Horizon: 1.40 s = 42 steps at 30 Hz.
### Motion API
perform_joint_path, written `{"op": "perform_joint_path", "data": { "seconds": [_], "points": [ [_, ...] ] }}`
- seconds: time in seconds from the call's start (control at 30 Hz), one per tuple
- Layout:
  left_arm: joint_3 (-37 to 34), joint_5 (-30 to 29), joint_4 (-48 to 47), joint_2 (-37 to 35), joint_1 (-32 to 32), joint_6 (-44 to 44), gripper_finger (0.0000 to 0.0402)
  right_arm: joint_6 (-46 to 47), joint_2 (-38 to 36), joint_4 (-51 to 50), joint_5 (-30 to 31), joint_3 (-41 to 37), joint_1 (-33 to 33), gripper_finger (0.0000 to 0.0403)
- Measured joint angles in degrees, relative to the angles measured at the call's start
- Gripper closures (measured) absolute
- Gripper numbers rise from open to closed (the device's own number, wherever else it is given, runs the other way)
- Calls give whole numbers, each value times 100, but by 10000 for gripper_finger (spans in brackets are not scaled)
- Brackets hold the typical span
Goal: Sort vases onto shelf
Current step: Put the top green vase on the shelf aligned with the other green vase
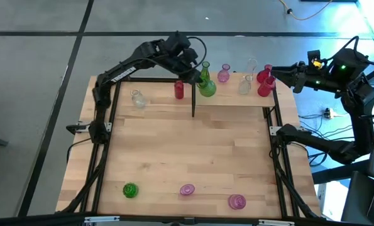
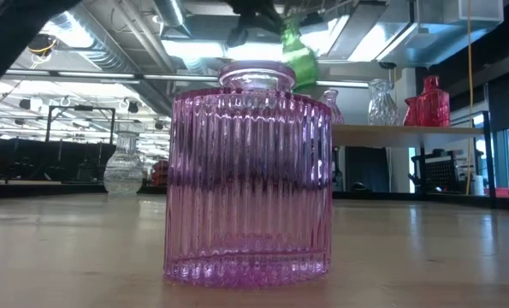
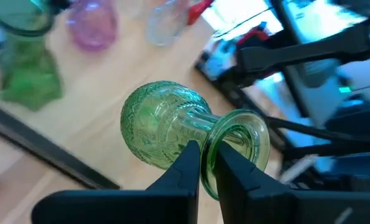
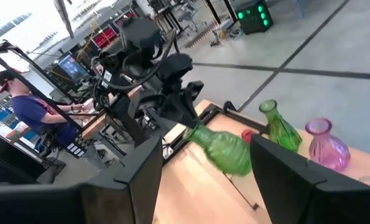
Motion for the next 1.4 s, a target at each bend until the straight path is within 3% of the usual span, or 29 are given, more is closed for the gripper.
{"op": "perform_joint_path", "data": {
  "seconds": [0.2,0.53,0.73,0.87,1.0,1.17,1.3,1.4],
  "points": [
    [-42,-145,-537,264,99,88,381,1,-75,-161,7,0,-1,180],
    [-30,-268,-225,360,86,153,381,-10,-123,-192,93,0,0,180],
    [-32,-74,-189,545,74,219,381,-385,-99,-160,-815,-168,0,180],
    [-32,-13,-169,606,82,239,381,-501,-134,-168,-1499,-795,2,180],
    [-32,-5,-207,620,153,235,381,-338,-228,362,-1714,-1647,121,180],
    [-32,96,-193,620,276,230,381,136,-346,2095,-899,-2654,1112,180],
    [-32,194,-196,620,370,213,381,-74,-229,3189,367,-3166,2247,180],
    [-32,240,-204,620,404,210,381,-754,4,3342,1468,-3300,3105,180]
  ]
}}
